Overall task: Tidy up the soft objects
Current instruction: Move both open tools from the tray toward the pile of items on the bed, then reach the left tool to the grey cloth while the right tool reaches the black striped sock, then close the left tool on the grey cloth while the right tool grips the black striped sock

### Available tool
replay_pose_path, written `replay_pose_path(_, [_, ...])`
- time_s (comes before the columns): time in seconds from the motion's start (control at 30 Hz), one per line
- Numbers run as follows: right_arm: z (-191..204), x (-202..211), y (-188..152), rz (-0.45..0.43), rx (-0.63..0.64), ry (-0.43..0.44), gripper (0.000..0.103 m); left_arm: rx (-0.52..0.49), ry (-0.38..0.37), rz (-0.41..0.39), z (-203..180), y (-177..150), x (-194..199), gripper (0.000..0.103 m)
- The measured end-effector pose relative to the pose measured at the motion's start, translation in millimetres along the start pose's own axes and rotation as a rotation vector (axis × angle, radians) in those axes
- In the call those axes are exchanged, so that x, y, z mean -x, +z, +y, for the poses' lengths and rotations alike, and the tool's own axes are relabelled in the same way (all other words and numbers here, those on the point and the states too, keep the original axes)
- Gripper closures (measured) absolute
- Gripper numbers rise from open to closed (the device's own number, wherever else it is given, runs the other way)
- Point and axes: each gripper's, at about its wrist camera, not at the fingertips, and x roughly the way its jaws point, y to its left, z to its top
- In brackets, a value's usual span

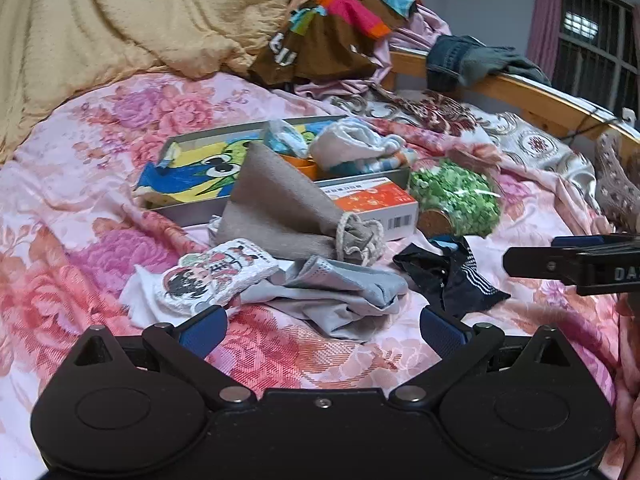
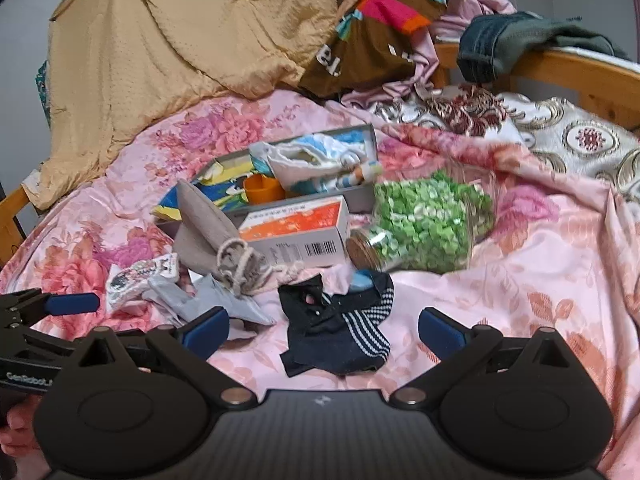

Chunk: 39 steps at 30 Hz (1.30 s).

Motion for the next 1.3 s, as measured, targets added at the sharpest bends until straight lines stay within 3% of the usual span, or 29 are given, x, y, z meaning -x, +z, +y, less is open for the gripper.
replay_pose_path(0.33, [-4.2, -16.4, -4.8, 0.024, 0.022, -0.034, 0.000, -0.098, -0.015, 0.035, -6.2, -3.6, -25.6, 0.001])
replay_pose_path(0.73, [7.7, -37.5, -10.9, 0.004, 0.184, -0.072, 0.002, -0.231, -0.002, 0.060, -12.8, 0.2, -61.5, 0.005])
replay_pose_path(1.13, [9.5, -66.9, -15.2, 0.028, 0.257, -0.072, 0.008, -0.265, 0.006, 0.108, -12.3, 1.2, -77.9, 0.023])
replay_pose_path(1.3, [8.5, -77.7, -16.9, 0.055, 0.268, -0.071, 0.014, -0.277, 0.038, 0.112, -15.0, 1.0, -76.3, 0.044])
